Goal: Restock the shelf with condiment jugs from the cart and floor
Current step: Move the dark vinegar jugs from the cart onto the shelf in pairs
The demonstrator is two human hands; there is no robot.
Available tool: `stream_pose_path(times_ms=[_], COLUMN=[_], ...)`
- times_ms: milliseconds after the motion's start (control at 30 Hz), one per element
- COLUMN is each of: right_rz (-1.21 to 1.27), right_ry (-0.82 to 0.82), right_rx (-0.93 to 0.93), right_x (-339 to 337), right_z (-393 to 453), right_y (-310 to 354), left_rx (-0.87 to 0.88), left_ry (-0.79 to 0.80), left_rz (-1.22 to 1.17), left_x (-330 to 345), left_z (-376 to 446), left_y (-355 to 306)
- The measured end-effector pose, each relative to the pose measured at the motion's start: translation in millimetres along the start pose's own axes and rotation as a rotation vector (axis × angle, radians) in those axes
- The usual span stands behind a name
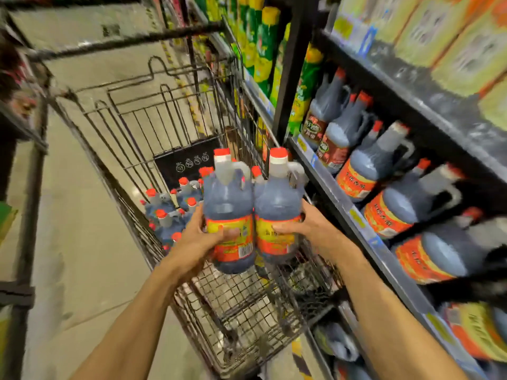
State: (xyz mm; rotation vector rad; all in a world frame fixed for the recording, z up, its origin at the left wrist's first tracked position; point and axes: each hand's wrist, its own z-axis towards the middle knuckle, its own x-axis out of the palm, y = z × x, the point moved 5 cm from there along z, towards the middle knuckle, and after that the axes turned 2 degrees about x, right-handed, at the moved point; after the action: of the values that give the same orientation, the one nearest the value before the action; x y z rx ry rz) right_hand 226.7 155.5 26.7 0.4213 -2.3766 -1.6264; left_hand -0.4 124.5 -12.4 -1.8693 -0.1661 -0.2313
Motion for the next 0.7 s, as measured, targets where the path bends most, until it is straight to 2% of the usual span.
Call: stream_pose_path(times_ms=[400,567,700], right_rz=[0.186,0.214,0.213], right_ry=[-0.279,-0.321,-0.4], right_rx=[-0.326,-0.459,-0.499], right_x=[49.8,69.0,73.3], right_z=[-119.4,-175.7,-228.0], right_y=[184.4,233.9,250.3], left_rx=[0.312,0.382,0.396], left_ry=[0.16,0.238,0.371], left_rz=[0.118,0.094,0.084], left_x=[44.2,66.8,93.2], left_z=[-88.4,-127.1,-159.0], left_y=[-231.3,-289.1,-313.3])
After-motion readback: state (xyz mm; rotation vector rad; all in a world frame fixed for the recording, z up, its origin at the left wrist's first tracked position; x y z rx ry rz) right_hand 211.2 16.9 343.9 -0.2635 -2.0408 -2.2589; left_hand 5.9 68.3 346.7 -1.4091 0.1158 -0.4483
